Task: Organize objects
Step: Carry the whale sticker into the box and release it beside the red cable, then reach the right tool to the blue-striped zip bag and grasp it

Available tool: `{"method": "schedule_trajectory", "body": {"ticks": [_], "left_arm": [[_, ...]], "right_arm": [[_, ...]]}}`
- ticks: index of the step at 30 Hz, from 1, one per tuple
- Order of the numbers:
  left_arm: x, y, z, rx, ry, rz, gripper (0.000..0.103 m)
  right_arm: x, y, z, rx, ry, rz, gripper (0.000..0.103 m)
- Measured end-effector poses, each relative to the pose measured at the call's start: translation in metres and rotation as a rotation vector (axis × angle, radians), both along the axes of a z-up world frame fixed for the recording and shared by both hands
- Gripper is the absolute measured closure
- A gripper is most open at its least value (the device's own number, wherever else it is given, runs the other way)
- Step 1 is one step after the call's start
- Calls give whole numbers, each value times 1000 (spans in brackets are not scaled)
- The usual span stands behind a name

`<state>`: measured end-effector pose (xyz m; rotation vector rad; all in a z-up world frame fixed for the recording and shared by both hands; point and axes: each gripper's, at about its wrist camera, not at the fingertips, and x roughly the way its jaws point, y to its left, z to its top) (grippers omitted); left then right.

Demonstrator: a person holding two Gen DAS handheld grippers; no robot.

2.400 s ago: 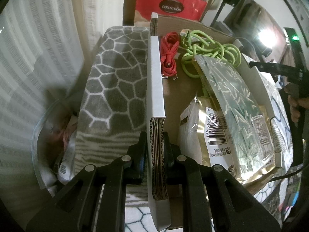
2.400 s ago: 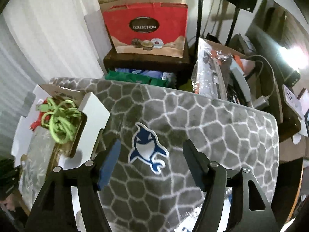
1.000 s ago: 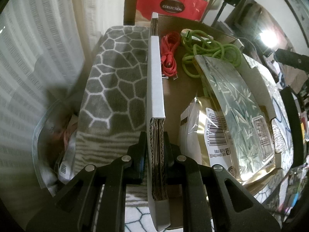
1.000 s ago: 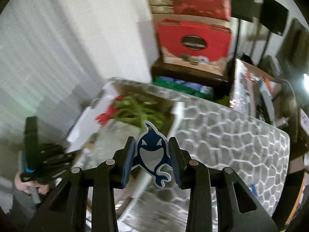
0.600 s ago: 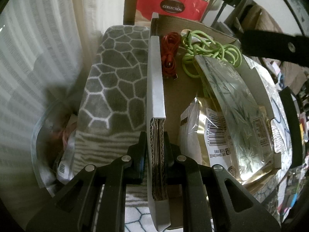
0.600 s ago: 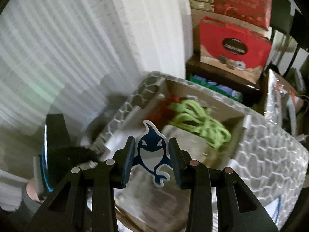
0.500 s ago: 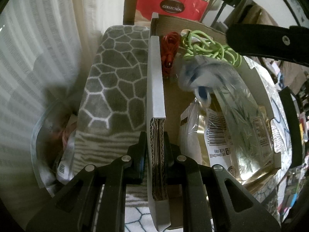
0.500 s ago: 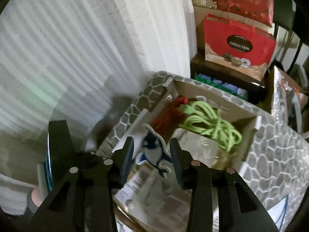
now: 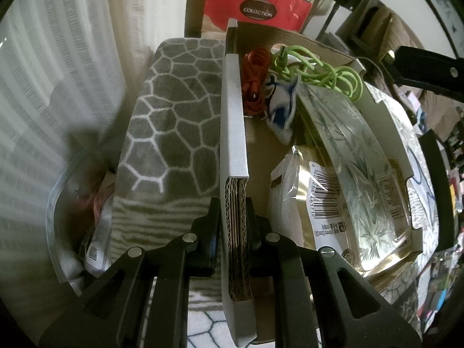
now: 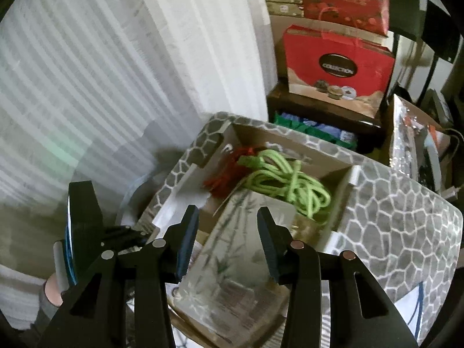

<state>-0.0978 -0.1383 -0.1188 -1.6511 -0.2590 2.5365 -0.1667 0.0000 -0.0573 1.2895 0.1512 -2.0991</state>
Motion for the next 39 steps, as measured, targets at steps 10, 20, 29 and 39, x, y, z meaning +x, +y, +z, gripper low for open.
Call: {"method": "schedule_trajectory", "body": {"ticks": [10,20,29,39], "left_arm": [[2,-3,1,-4,2,4,90],[8,7,4,-50,19,-12,91],[11,28,7,-84,43,-68,90],[11,37,10,-73,42,-92,91]], "right_arm": [[4,68,13,33,48,-87,56],[10,166,4,127,70,-207,51],[18,260,-25,239,73,-348,34],[29,314,-71,284,-29,-423,34]]}}
